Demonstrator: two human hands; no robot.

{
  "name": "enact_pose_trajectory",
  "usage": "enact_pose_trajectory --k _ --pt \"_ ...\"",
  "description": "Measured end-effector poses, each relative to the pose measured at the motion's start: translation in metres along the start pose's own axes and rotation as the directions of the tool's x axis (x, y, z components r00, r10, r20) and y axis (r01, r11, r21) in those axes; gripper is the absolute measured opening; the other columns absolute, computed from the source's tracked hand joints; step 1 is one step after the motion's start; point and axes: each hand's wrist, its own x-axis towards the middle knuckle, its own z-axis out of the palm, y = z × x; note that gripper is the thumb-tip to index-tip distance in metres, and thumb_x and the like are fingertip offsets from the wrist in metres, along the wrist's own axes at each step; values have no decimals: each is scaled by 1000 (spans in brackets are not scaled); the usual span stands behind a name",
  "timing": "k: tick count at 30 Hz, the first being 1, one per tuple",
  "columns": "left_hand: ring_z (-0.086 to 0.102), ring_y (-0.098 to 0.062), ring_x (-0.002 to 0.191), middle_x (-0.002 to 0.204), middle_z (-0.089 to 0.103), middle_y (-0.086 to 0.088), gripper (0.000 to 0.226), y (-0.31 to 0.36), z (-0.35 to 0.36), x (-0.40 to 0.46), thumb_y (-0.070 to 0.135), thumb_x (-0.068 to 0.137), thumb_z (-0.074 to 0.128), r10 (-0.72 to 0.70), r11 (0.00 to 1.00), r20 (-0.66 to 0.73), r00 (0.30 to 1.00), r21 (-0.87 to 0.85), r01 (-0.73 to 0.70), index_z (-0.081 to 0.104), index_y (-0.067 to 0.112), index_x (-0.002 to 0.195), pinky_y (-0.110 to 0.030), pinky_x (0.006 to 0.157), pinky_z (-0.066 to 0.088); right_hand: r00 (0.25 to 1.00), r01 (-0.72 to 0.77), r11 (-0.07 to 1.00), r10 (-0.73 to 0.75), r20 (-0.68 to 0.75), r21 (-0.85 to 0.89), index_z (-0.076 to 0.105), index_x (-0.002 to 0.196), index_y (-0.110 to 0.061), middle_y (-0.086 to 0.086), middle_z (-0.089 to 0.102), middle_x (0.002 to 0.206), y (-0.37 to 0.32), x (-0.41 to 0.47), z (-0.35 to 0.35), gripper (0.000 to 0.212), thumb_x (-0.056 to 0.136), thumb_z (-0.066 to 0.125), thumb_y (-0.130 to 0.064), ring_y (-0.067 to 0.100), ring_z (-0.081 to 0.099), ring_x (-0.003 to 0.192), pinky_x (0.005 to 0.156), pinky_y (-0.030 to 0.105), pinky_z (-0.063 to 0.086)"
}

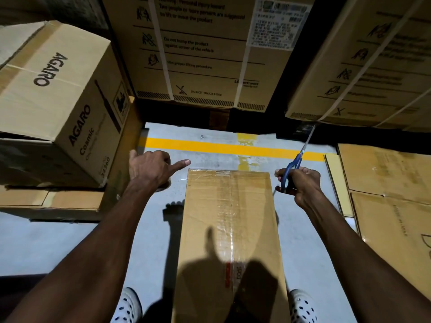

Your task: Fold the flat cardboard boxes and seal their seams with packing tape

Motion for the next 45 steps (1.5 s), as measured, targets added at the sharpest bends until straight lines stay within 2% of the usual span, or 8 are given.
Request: enact_pose_trajectory --k 17,20,23,25,29,32,36,45 --pt "56 -16 63 61 60 7 82 5 14 -3 92 77 31 -74 997 7 997 -37 75 72 21 78 -50 107 27 974 -228 968 225 38 107 70 87 5 14 62 68 23 9 12 8 83 63 7 18 58 45 48 35 55" --pt "61 -19 70 65 63 5 81 9 20 -6 90 80 28 -71 997 5 997 -18 71 72 22 78 -49 104 28 967 -255 961 253 35 106 73 90 0 13 61 69 29 4 15 13 81 64 2 23 57 54 47 33 54" --pt "63 -20 73 66 63 5 81 11 24 -8 88 82 25 -57 998 -1 998 3 57 71 23 78 -48 102 28 981 -190 981 189 -34 -25 74 84 -1 9 56 60 28 2 13 13 80 64 6 22 47 49 57 45 59" --pt "64 -20 73 65 63 5 79 10 25 -9 87 84 25 -51 999 -2 999 0 51 71 23 79 -47 101 28 992 -112 988 105 -70 -106 71 83 -3 14 62 72 27 3 10 8 77 74 3 24 49 54 64 52 60" --pt "63 -20 72 63 62 4 76 10 25 -10 85 86 28 -51 999 -14 999 9 51 71 23 80 -46 99 28 978 141 977 -163 -133 -160 63 93 -12 10 65 89 21 -1 7 39 67 92 -13 26 59 73 54 36 51" --pt "62 -19 71 61 58 6 72 10 26 -10 82 89 30 -38 999 -5 999 26 39 71 24 82 -45 98 29 960 279 960 -278 19 -35 59 90 -19 17 67 88 15 -6 16 33 75 87 -9 29 61 74 59 44 54" --pt "63 -20 73 61 58 6 70 11 28 -9 81 89 30 -35 999 1 999 24 35 71 25 86 -45 100 28 920 376 907 -341 193 -189 61 97 -18 -2 70 89 24 -7 19 25 83 82 -17 11 67 79 56 22 51" --pt "65 -20 76 69 62 4 72 13 29 -12 81 90 26 -8 999 -11 1000 44 8 70 24 88 -46 99 29 896 426 778 -289 338 -463 60 94 -21 -2 64 87 18 9 12 20 89 74 -35 21 62 82 71 38 47"
